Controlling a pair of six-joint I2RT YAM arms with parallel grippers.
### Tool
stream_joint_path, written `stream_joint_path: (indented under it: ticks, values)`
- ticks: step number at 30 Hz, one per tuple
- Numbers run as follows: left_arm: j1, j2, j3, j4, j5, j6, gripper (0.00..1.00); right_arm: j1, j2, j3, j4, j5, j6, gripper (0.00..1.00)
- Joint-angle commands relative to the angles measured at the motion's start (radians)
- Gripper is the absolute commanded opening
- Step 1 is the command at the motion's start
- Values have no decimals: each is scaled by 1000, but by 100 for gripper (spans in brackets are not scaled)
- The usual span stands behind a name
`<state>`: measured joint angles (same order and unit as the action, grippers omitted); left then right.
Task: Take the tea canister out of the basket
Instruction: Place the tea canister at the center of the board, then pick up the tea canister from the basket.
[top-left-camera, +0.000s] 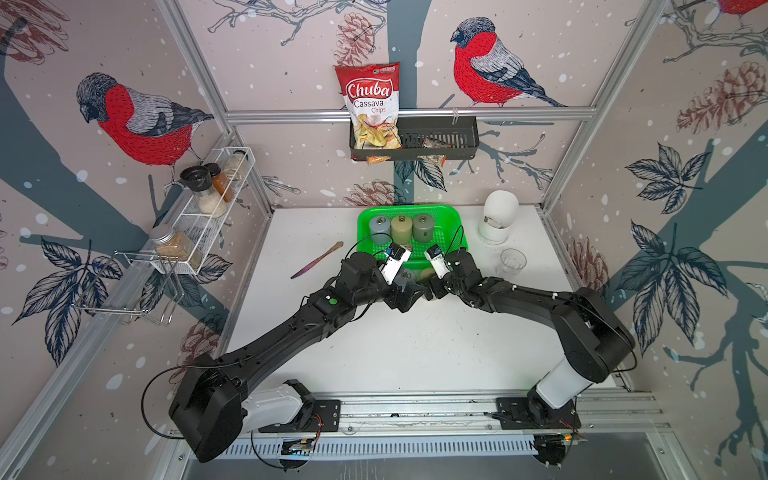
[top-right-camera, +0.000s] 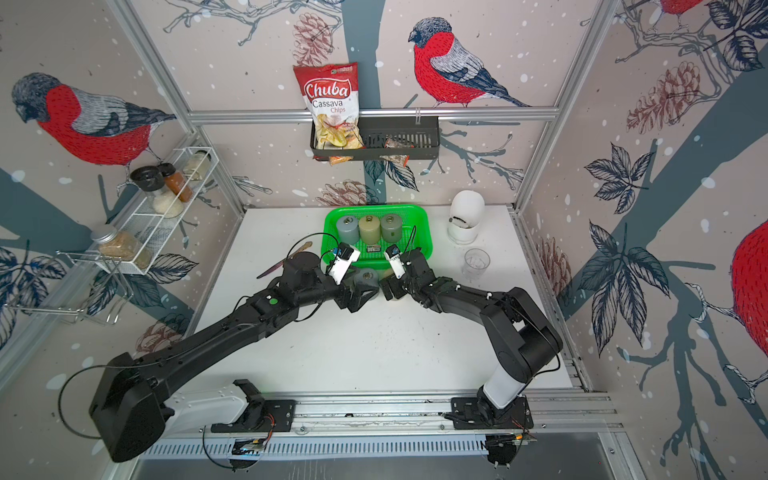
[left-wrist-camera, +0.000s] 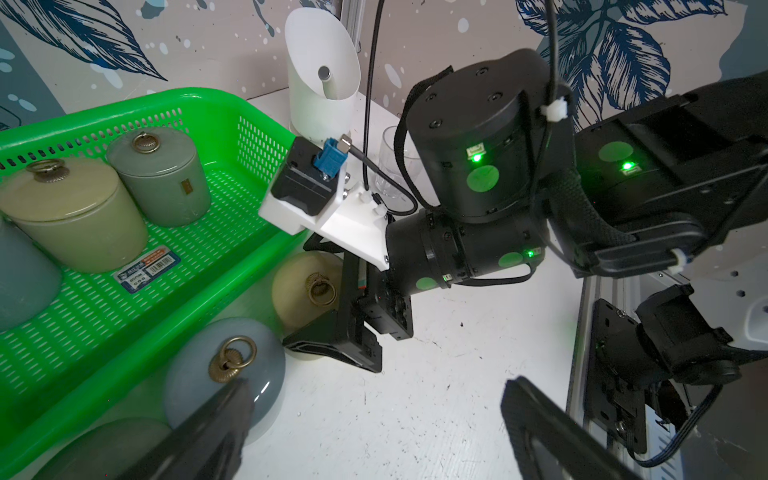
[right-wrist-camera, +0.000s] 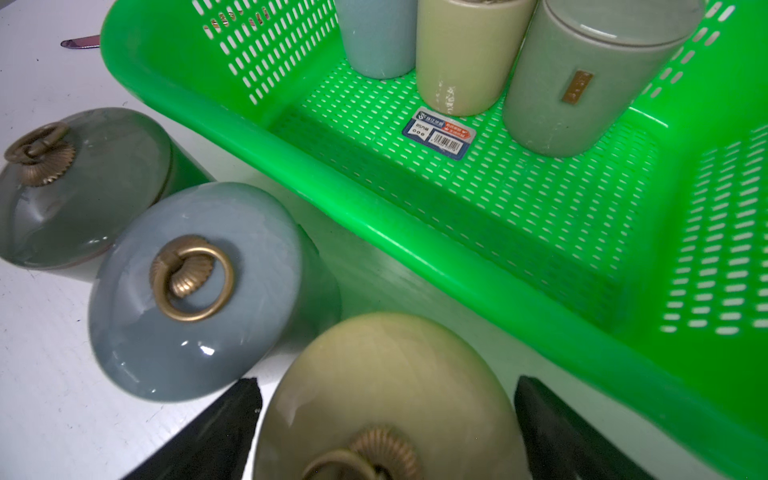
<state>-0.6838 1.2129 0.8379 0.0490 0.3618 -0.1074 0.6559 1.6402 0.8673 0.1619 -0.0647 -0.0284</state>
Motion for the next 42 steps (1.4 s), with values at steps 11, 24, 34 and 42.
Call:
stream_joint_path:
  ticks: [11, 24, 34, 42]
  values:
    - [58, -75, -4, 68, -224, -139, 97, -16, -140, 6, -31, -14, -6, 100]
    - [110, -83, -29, 104, -231, -191, 97, -117, 56, 403, -182, -67, -25, 98]
    - [112, -130, -36, 75, -227, -153, 97, -191, 362, 688, -266, -190, -229, 100]
    - [113, -141, -40, 63, -234, -137, 97, -231, 544, 864, -331, -184, -281, 100]
